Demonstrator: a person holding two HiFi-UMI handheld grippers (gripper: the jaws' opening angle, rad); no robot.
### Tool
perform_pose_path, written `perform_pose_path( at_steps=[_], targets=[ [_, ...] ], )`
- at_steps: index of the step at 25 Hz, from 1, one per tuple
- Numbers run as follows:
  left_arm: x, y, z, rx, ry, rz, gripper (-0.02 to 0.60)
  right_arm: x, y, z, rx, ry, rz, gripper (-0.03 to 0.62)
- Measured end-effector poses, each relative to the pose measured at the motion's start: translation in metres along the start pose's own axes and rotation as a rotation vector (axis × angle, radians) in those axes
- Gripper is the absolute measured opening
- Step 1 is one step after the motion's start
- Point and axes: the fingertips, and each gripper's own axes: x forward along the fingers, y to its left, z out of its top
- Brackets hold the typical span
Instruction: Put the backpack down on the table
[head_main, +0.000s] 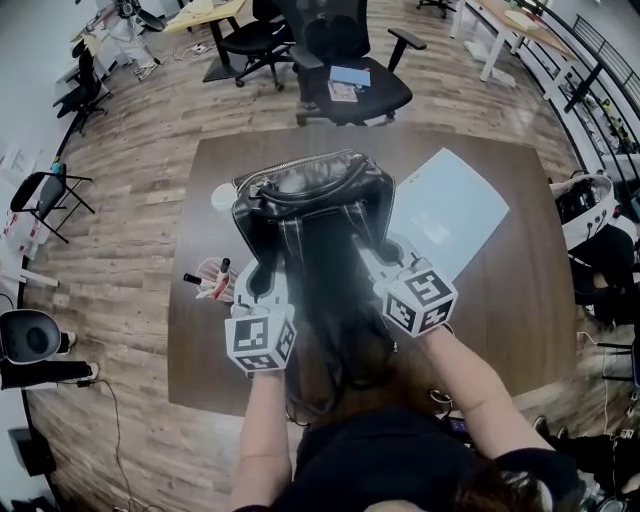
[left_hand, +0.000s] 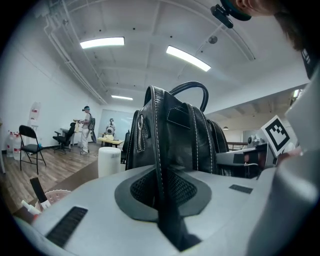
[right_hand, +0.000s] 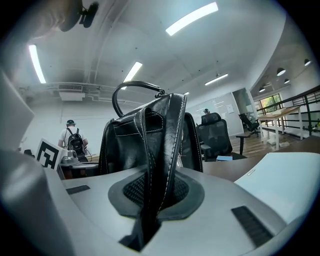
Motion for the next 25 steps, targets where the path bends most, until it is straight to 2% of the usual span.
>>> perform_pose_path(
  at_steps=[6,12,21,25],
  targets=[
    [0.001,0.002,-0.011,-0.031,0.013,-0.038,0.067,0.001,-0.009,-0.012,0.045,0.000,0.007,0.072],
    [-0.001,0.006,-0.012,-0.042,0.017,-0.034,0.089,-0.001,-0.007,-0.013,0.014,0.010,0.011,0.089],
    [-0.010,0.002,-0.017,-0.025,0.063,0.013,0.138,-0.017,-0.005,-0.012,0.006,0.055,0.042,0.139],
    [-0.022,0.006,-0.016,-0.016,0.084,0.034,0.168,-0.024,0.003,-0.009,-0.008,0.061,0.040,0.183]
  ],
)
